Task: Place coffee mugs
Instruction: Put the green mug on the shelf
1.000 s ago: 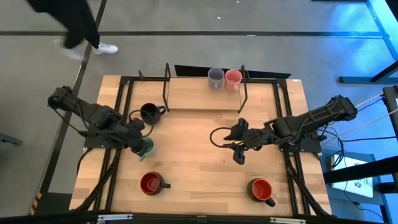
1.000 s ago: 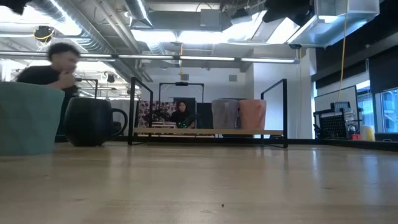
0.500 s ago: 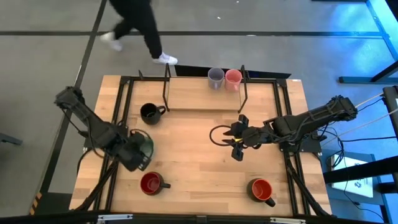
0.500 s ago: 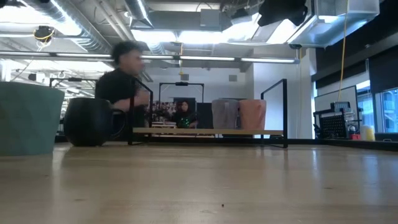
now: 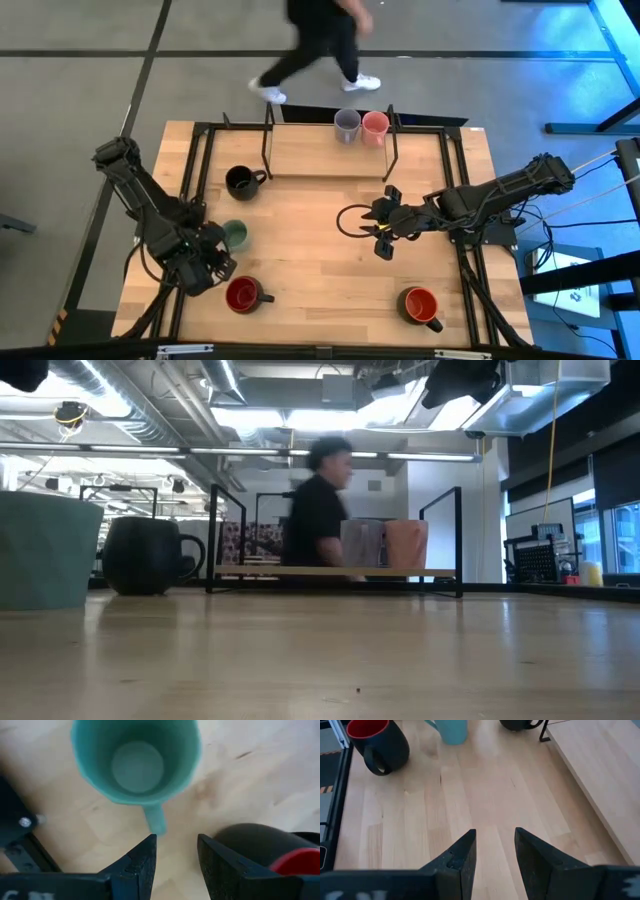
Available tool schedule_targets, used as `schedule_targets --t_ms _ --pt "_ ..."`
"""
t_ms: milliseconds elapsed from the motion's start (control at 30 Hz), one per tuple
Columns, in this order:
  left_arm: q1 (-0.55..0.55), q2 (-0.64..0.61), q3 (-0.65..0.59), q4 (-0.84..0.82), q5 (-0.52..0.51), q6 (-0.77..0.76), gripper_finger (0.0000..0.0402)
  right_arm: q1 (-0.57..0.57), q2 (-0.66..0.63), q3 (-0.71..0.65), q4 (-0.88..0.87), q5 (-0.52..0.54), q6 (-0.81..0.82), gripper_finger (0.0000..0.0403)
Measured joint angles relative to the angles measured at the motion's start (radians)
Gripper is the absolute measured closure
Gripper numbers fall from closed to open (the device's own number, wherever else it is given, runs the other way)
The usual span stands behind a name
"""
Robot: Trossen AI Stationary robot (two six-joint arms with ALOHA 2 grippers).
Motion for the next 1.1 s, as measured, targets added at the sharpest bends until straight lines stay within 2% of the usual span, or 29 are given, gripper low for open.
schedule_targets --t_ms 400,667,867,967,1100 --pt "0.001 0.083 -0.055 0.005 0.019 -0.017 0.0265 0.0 0.0 0.0 -0.016 -0.016 0.001 0.0281" --pt "0.001 0.151 -0.056 0.021 -0.01 -0.028 0.0265 0.0 0.0 0.0 -0.016 -0.014 0.001 0.0281" --pt "-0.018 0.216 -0.056 0.021 -0.045 0.029 0.0265 0.0 0.0 0.0 -0.018 -0.006 0.0 0.0281" --pt "-0.024 0.232 -0.056 0.018 -0.066 0.032 0.0278 0.0 0.0 0.0 -0.023 -0.007 0.0 0.0281" --pt "-0.025 0.24 -0.056 0.015 -0.109 0.035 0.0326 0.0 0.0 0.0 -0.023 -0.007 0.002 0.0281"
